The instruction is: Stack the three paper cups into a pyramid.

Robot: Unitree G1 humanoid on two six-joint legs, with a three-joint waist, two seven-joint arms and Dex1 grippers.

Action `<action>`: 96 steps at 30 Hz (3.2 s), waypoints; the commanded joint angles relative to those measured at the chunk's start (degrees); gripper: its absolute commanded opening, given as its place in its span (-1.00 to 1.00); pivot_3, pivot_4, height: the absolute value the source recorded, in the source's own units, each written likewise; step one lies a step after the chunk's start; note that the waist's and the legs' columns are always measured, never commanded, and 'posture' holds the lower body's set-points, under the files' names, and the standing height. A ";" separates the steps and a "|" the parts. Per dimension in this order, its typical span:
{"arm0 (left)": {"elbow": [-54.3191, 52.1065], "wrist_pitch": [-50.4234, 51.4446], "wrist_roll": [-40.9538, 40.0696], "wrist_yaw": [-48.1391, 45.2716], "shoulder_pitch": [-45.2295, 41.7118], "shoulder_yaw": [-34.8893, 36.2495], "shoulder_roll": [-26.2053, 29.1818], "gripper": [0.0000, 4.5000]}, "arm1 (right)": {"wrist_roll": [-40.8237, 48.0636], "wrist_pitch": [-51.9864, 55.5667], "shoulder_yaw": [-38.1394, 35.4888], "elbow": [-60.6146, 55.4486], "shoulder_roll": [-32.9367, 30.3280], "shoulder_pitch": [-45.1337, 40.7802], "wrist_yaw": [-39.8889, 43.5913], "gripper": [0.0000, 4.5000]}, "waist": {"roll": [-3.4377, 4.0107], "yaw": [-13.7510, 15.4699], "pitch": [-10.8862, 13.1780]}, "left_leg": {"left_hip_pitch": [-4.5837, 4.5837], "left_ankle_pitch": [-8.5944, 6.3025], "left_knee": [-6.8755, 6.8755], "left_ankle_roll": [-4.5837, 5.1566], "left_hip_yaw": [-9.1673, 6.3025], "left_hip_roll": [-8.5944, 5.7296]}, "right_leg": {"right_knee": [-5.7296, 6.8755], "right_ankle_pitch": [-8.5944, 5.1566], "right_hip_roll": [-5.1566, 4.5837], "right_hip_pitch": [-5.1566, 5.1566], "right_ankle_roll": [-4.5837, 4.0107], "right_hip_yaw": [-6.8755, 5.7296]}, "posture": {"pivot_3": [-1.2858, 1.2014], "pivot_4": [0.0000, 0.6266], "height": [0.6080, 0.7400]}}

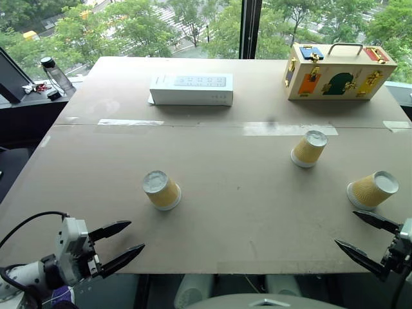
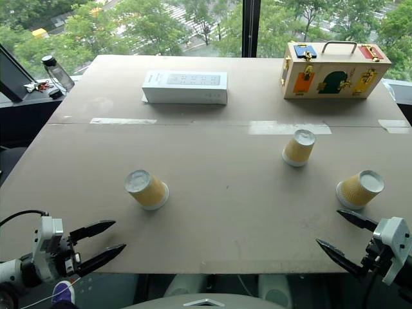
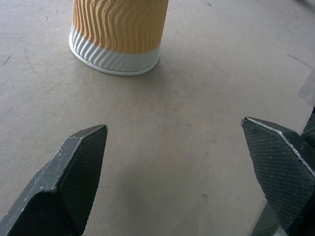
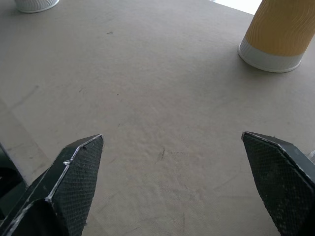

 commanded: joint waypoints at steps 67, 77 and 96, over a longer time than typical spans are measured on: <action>16.46 4.84 12.51 14.75 -60.89 -32.17 -12.72 0.98 | -0.26 3.95 12.92 -28.16 8.05 -3.52 -25.13 1.00 | -0.05 -0.29 -0.05 | 0.05 0.16 0.24 0.16 -0.05 0.03 | 0.11 0.43 0.54 0.12 -0.11 -0.30 | 0.03 -0.52 1.00; -13.09 29.43 -17.33 12.40 -51.48 -19.86 -3.46 0.98 | -1.03 28.37 -2.83 -19.83 -0.33 -23.96 -50.02 1.00 | -0.02 -0.45 -0.03 | -0.01 0.17 0.24 0.14 -0.10 0.08 | 0.14 0.44 0.49 0.07 -0.16 -0.25 | 0.03 -0.52 1.00; -22.95 31.50 -21.05 6.52 -44.56 -23.89 2.94 0.98 | 3.84 41.58 -7.64 -12.66 2.70 -23.15 -48.00 1.00 | 0.13 -1.40 -0.01 | 0.09 0.17 0.23 0.18 0.40 0.13 | 0.13 0.39 0.60 0.11 -0.34 -0.11 | 0.03 -0.52 1.00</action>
